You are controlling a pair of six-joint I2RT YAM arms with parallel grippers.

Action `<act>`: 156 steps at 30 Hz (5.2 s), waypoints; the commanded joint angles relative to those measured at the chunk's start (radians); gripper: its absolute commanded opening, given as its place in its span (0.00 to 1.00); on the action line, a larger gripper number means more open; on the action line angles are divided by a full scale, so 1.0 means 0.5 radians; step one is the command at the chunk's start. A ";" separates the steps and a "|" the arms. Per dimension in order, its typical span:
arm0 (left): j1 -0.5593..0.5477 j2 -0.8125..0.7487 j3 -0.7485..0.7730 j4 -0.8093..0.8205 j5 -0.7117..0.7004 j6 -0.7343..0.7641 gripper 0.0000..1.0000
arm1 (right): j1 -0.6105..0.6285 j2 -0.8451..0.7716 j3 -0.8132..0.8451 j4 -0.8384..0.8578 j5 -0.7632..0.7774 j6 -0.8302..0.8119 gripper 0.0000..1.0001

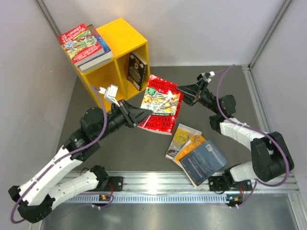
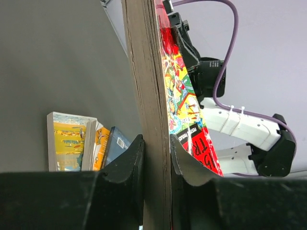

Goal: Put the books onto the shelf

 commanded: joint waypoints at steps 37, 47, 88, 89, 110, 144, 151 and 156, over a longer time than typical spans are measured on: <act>-0.008 0.232 0.362 -0.176 -0.198 0.300 0.00 | 0.218 -0.335 0.551 -1.903 -0.192 -1.041 0.55; -0.008 0.238 0.374 -0.469 -0.111 0.370 0.37 | 0.215 -0.203 0.695 -1.957 -0.149 -1.240 0.00; -0.008 0.057 1.261 -2.309 -1.560 0.162 0.98 | 0.752 1.359 2.610 -2.539 1.885 -2.897 0.00; -0.011 0.039 1.255 -2.305 -1.569 0.171 0.98 | 0.758 1.413 2.607 -2.453 1.913 -2.897 0.00; -0.011 -0.259 0.988 -2.272 -1.630 0.193 0.99 | 0.838 2.291 3.146 -1.806 2.210 -2.824 0.00; -0.008 -0.250 0.761 -1.993 -1.600 0.220 0.99 | 0.844 2.019 2.582 -1.811 2.072 -2.762 0.82; -0.008 -0.247 0.752 -1.944 -1.600 0.208 0.99 | 0.847 1.608 2.055 -1.811 2.017 -2.729 0.86; -0.008 -0.262 0.746 -1.931 -1.609 0.223 0.99 | 0.844 1.218 1.659 -1.885 2.045 -2.817 0.89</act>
